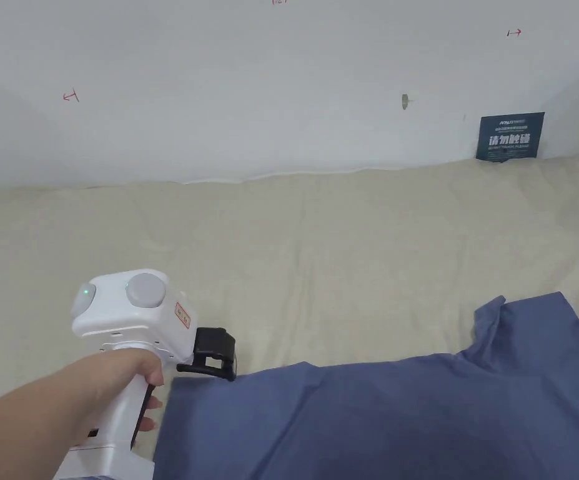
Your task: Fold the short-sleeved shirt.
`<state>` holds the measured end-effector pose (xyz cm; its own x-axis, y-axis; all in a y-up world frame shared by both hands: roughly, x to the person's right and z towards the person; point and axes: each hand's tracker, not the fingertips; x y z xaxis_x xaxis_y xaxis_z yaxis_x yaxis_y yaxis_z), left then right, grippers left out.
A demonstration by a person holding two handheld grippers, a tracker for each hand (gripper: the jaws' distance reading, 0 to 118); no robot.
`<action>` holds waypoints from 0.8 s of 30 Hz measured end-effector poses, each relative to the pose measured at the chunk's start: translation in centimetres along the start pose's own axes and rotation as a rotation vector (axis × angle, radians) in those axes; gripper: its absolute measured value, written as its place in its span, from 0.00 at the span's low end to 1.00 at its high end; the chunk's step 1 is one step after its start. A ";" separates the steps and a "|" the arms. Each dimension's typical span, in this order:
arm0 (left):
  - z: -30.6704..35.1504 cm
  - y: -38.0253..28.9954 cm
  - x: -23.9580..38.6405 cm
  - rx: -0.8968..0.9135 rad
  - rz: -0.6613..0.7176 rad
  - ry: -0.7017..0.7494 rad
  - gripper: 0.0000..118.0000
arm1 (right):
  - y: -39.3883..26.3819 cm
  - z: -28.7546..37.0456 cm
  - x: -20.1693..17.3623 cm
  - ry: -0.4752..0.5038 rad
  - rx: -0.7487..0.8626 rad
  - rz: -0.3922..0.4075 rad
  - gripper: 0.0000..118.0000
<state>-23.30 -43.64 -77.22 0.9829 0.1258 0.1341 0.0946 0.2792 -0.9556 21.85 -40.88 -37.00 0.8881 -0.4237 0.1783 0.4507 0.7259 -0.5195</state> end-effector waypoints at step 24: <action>3.4 -3.1 2.4 0.109 -0.268 0.064 0.05 | 13.3 -4.2 0.0 0.052 0.163 0.166 0.01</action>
<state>-21.74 -40.99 -73.09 0.9334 -0.0259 0.3579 0.3385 0.3951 -0.8540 27.45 -33.50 -47.42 0.9472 -0.3157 0.0568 0.3116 0.8638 -0.3958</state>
